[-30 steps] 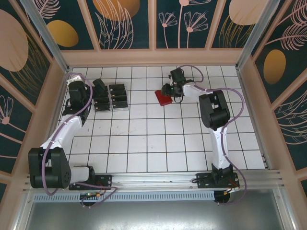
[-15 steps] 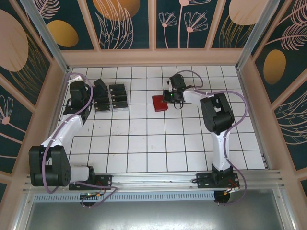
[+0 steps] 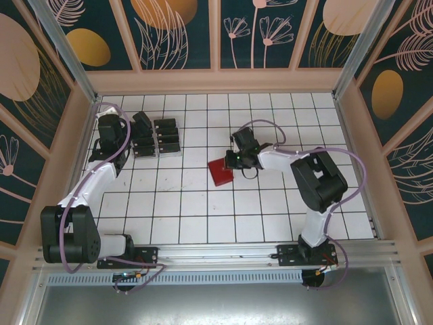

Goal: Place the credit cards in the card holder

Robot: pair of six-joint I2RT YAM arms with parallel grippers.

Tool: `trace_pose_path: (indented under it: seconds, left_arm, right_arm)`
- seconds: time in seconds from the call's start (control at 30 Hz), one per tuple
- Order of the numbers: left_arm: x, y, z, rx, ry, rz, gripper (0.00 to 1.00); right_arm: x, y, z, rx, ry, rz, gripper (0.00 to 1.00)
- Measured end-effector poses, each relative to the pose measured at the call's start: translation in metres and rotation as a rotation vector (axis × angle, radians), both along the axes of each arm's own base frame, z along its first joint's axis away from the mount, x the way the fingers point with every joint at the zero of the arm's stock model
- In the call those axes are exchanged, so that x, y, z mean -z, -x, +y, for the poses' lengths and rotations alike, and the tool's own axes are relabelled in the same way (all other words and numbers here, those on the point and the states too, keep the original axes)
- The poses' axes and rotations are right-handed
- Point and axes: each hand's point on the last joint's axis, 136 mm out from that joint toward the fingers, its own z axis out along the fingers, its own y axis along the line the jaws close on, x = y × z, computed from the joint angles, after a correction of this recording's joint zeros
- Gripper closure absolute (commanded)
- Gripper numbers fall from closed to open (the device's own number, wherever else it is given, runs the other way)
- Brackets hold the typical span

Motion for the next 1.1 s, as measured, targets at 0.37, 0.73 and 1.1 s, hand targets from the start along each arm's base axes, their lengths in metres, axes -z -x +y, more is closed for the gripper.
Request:
trace_pose_path:
  seconds: [0.37,0.73,1.1]
  left_arm:
    - [0.005,0.004,-0.001,-0.001,0.013,0.028,0.01]
    - [-0.012,-0.006,0.013,-0.067,-0.031,0.012,0.01]
    - [0.011,-0.057,0.026,-0.055,-0.018,0.049,0.01]
  right_arm:
    - [0.005,0.072,-0.010,0.055,-0.041,0.040,0.97]
    - [-0.010,0.069,-0.006,0.070,-0.058,0.019,0.47]
    - [-0.092,0.004,0.052,-0.002,-0.159,-0.178,0.34]
